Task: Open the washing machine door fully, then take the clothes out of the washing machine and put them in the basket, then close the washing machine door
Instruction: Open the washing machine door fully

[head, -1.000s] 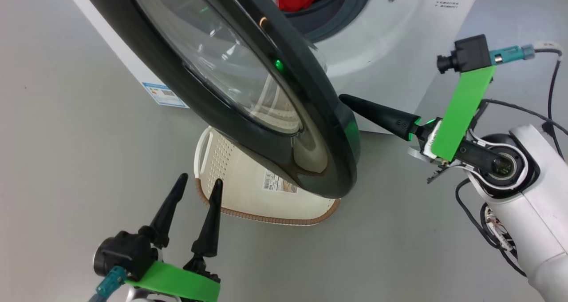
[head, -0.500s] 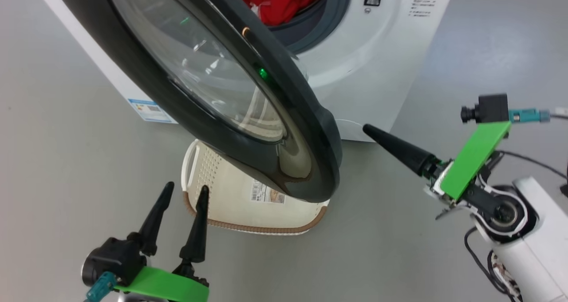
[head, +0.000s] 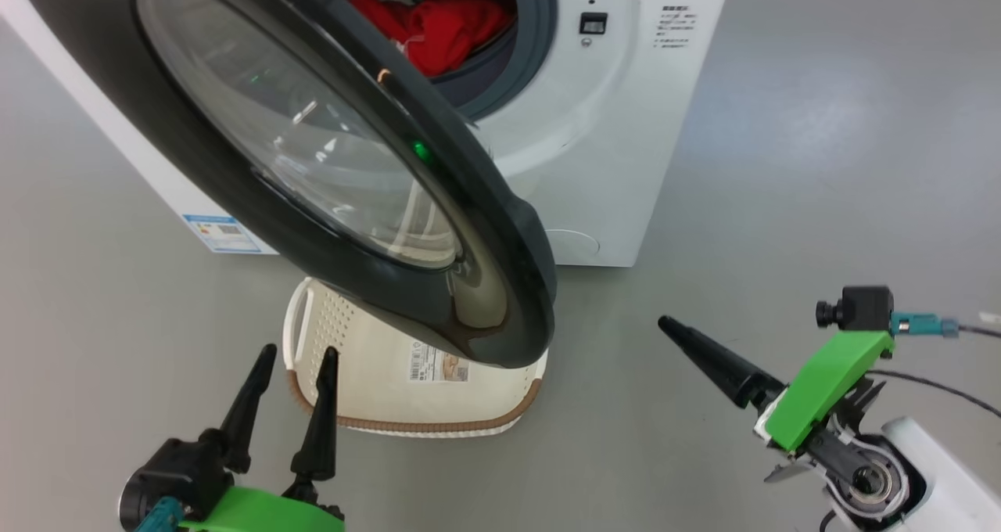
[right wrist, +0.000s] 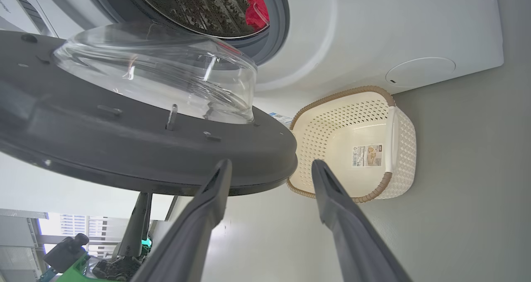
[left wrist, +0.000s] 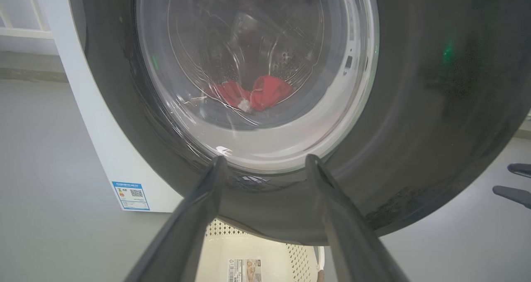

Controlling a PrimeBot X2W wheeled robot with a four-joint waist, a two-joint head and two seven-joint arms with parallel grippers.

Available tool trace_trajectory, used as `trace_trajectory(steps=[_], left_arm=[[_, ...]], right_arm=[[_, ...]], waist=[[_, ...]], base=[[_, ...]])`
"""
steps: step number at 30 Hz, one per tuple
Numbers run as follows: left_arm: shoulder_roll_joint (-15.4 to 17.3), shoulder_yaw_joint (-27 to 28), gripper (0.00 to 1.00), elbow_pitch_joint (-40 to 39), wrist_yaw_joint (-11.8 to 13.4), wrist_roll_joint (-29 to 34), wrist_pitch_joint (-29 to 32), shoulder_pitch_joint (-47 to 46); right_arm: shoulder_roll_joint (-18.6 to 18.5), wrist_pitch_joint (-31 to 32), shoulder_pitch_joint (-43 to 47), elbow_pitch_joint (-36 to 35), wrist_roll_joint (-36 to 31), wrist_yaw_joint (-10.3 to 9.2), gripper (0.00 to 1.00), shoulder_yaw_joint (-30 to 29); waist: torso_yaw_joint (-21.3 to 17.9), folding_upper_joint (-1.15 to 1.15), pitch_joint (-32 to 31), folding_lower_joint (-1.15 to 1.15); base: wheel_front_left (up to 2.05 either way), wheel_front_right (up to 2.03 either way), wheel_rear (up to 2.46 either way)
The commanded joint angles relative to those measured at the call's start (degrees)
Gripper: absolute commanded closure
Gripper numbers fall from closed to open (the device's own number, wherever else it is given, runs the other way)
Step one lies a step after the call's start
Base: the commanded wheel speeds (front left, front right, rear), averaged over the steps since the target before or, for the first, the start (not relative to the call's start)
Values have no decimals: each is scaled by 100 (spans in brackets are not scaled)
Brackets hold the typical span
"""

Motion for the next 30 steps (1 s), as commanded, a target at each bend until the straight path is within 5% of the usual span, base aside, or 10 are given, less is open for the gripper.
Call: trace_trajectory(steps=[1,20,30], left_arm=[[62,238,0,-93,-31,65,-70,74],[62,415,0,-26,-32,146,-70,200],[62,457,0,-28,-33,170,-70,171]], right_arm=[[-89,-125,95,-117,-102,45,0,113],[-706,-2840,352,356,-1597,45,0,1240],[-116,-2881,829,184,-3215,45,0,-156]], waist=[[-85,0,-59,0],[-327,0,-149,0],[-375,0,-126,0]], base=[[0,0,0],[0,0,0],[0,0,0]])
